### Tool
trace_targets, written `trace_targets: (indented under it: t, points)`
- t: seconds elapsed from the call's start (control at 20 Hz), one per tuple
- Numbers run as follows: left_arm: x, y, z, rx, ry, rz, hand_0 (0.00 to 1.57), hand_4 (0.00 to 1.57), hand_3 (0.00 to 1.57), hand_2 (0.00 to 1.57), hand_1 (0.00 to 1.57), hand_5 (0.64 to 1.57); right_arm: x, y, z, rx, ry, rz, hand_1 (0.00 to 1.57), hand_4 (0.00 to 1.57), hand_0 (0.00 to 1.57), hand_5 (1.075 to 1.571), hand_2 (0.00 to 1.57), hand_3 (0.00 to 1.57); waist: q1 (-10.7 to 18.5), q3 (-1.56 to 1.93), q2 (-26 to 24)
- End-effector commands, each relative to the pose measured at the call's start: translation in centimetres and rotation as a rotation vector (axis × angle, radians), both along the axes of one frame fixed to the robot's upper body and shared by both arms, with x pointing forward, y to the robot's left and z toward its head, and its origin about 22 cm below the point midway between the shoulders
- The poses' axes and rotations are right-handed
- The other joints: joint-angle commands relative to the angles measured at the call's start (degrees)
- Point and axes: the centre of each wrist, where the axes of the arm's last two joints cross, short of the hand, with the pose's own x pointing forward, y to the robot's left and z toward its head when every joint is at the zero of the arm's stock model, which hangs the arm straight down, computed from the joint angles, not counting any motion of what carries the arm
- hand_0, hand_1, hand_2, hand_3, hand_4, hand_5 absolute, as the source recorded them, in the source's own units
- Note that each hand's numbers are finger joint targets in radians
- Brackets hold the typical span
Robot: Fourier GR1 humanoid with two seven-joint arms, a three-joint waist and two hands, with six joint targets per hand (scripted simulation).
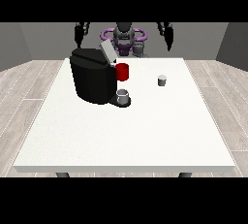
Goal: Insert the coffee pod into the coffee machine and close the lid
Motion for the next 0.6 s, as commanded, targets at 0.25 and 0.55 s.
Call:
trace_targets:
  t: [0.25,0.55]
  points:
    - [0.5,4.7,0.8,-0.034,-0.193,-0.069,0.0,0.31,0.0,0.0,0.0,1.571,-1.6,-0.2,-2.0,0.015,0.082,0.022,0.0,0.13,0.0,1.571,0.0,0.0,-1.7,0.34,1.3]
    - [2.6,4.6,2.0,0.199,-0.131,-0.085,0.0,0.0,0.0,0.0,0.0,1.571,-0.7,1.0,-1.9,0.079,-0.088,-0.116,0.0,0.14,0.0,1.571,0.0,0.0,-4.4,0.37,3.7]
